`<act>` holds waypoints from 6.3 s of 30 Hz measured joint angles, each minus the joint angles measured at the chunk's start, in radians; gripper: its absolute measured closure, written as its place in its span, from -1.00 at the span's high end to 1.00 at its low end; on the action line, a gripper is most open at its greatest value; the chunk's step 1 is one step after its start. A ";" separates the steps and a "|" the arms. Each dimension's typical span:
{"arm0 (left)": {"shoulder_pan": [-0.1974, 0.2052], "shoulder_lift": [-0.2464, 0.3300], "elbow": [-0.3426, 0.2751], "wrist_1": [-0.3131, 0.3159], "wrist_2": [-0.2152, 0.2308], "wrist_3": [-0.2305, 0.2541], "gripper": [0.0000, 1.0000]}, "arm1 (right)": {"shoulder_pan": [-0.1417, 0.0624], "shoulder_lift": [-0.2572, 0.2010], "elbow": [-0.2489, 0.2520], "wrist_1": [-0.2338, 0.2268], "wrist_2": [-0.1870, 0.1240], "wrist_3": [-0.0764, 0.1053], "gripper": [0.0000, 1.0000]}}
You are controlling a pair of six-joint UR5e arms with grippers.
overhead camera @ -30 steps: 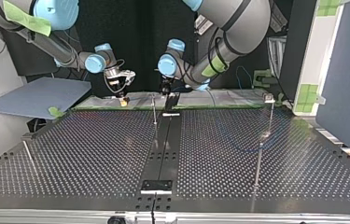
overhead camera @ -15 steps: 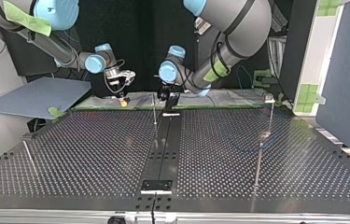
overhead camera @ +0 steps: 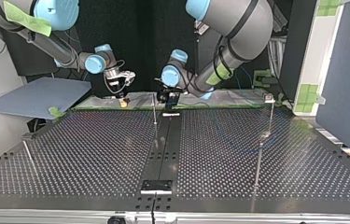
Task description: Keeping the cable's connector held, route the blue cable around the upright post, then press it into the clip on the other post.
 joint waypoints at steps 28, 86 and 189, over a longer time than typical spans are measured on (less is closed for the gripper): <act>0.025 0.000 0.001 0.003 0.017 -0.039 -1.00 | -0.008 0.054 -0.084 0.050 0.021 0.014 -1.00; 0.037 0.006 0.001 -0.007 -0.099 0.060 0.65 | -0.015 0.055 -0.173 0.078 0.095 0.078 -1.00; -0.181 0.058 -0.065 -0.062 -0.302 0.168 0.98 | -0.015 0.056 -0.172 0.099 0.092 0.077 -1.00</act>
